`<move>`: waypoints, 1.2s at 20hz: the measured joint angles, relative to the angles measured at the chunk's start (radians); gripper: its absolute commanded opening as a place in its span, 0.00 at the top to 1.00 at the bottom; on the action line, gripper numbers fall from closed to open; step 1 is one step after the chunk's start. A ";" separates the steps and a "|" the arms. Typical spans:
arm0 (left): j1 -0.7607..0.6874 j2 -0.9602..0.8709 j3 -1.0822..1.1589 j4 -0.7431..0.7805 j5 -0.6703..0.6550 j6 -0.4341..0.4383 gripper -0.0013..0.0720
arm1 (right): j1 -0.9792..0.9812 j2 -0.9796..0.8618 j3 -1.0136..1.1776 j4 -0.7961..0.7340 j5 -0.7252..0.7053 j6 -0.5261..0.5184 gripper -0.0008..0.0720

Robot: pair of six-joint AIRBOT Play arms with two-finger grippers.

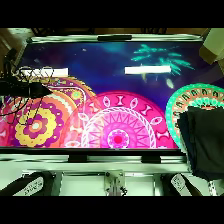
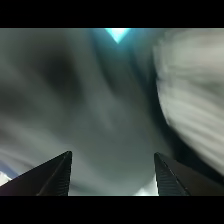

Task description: Fold the shirts.

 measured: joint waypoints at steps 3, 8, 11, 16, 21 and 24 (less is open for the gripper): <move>-0.132 -0.031 0.068 0.324 -0.002 -0.117 0.73 | 0.245 -0.003 0.101 0.056 -0.077 0.067 0.14; -0.280 -0.131 0.090 0.534 -0.118 -0.269 0.00 | 0.592 -0.097 0.153 0.220 -0.044 0.188 0.14; -0.309 -0.149 0.055 0.565 -0.151 -0.319 0.00 | 0.706 -0.168 0.161 0.315 0.015 0.213 0.14; -0.327 -0.088 -0.055 0.555 -0.103 -0.353 0.00 | 0.785 -0.220 0.165 0.380 0.050 0.228 0.14; -0.331 -0.053 -0.161 0.550 -0.022 -0.360 0.00 | 0.801 -0.231 0.165 0.396 0.058 0.234 0.14; -0.332 -0.049 -0.183 0.549 0.036 -0.361 0.00 | 0.803 -0.232 0.165 0.400 0.061 0.234 0.14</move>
